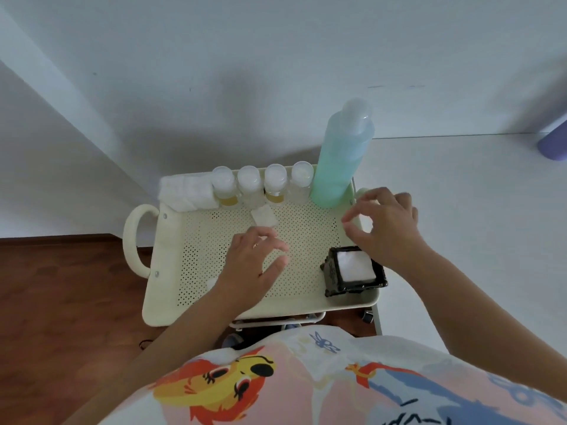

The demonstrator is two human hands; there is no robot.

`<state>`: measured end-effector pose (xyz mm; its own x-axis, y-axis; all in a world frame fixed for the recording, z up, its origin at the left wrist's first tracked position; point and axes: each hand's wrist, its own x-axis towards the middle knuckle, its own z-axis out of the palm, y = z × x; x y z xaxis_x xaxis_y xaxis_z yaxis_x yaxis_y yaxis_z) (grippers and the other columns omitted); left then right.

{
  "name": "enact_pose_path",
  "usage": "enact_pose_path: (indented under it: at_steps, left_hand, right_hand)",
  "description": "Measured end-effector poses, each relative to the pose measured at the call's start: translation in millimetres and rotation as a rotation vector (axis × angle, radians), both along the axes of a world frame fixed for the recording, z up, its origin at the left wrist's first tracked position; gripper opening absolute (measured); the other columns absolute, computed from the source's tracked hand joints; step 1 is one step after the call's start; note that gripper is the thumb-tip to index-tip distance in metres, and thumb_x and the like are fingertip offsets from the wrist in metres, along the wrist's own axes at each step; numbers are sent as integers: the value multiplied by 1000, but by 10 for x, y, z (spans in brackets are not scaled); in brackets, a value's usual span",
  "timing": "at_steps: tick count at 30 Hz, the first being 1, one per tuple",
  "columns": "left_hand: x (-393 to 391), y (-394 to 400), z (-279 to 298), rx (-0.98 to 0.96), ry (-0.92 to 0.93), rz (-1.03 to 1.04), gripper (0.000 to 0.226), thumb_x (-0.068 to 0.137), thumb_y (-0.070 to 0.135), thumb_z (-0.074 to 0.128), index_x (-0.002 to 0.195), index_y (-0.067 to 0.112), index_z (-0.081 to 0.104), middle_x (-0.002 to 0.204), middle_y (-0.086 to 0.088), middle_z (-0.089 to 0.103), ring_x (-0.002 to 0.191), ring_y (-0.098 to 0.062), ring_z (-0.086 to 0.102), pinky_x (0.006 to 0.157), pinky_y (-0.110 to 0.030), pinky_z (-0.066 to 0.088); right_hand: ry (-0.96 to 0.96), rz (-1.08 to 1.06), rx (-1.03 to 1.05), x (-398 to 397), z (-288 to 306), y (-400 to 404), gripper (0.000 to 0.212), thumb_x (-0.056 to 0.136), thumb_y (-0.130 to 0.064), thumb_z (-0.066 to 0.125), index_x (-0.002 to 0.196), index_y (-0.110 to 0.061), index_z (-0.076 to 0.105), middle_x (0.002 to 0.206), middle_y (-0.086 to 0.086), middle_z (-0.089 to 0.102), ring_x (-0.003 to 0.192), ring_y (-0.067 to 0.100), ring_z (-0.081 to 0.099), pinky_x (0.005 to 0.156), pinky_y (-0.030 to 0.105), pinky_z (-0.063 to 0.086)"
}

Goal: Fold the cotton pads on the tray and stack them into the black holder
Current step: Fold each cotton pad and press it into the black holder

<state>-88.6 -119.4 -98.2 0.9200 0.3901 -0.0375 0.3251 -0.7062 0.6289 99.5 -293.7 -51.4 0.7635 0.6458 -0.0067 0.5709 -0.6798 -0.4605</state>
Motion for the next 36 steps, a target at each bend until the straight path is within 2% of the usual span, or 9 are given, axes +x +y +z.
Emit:
enact_pose_path:
  at_steps: [3,7,10,13,19,23,27,32,36]
  left_hand:
    - [-345,358,-224,4,235,89,22,92,32,58,114,28,63,118,4,50,113,-18,42,99,-35,34]
    - [-714,629,-474,-13,436,199,30,87,22,65,117,24,62,117,-1,51,110,-23,52,100,-37,40]
    - [-804,683,-589,-52,479,251,38,81,22,70,119,22,62,113,0,49,103,-19,53,98,-34,41]
    - [-803,683,-637,-82,444,271,40,76,24,77,113,23,62,107,2,48,96,-17,54,95,-34,44]
    - [-770,683,-669,-150,451,260,23,74,19,75,89,28,62,75,7,55,70,-11,52,58,-23,36]
    - [-768,714,-694,-163,434,243,15,73,18,76,74,25,62,72,8,56,68,-9,52,58,-20,37]
    - [-793,704,-695,-217,356,286,18,76,21,74,72,25,57,79,9,62,75,-11,58,61,-19,39]
    - [-791,695,-625,-475,152,554,23,79,14,75,75,19,53,71,6,56,62,-11,52,59,-24,40]
    - [-740,671,-564,-818,-23,738,25,81,0,73,94,13,55,87,-5,61,70,-16,57,62,-26,50]
  right_hand:
    - [6,228,-4,113,11,587,12,81,-35,63,90,-31,70,104,-6,59,99,23,47,85,36,39]
    - [450,440,-288,47,-286,1229,32,89,-30,60,120,-21,64,127,0,59,117,19,54,101,36,41]
    - [437,448,-537,-48,-595,1481,53,90,-31,57,140,-21,44,148,3,40,133,25,40,106,38,33]
    - [358,461,-591,-116,-782,1587,58,91,-26,54,145,-20,35,151,5,31,134,29,37,108,39,34]
    - [182,545,-644,-220,-881,1614,53,89,-16,51,141,-19,40,137,7,42,118,29,49,99,41,43]
    - [151,504,-603,-255,-931,1662,63,86,-18,55,144,-20,30,126,9,56,108,28,57,87,41,50]
    - [65,445,-605,-287,-1026,1704,48,83,-22,61,129,-16,47,117,9,56,103,28,55,83,40,51]
    - [-33,425,-544,-345,-1102,1708,28,82,-17,57,109,-13,56,111,10,49,102,30,48,83,42,46]
    - [61,476,-532,-321,-1045,1678,13,83,-7,52,94,-14,51,102,9,60,83,23,52,71,35,47]
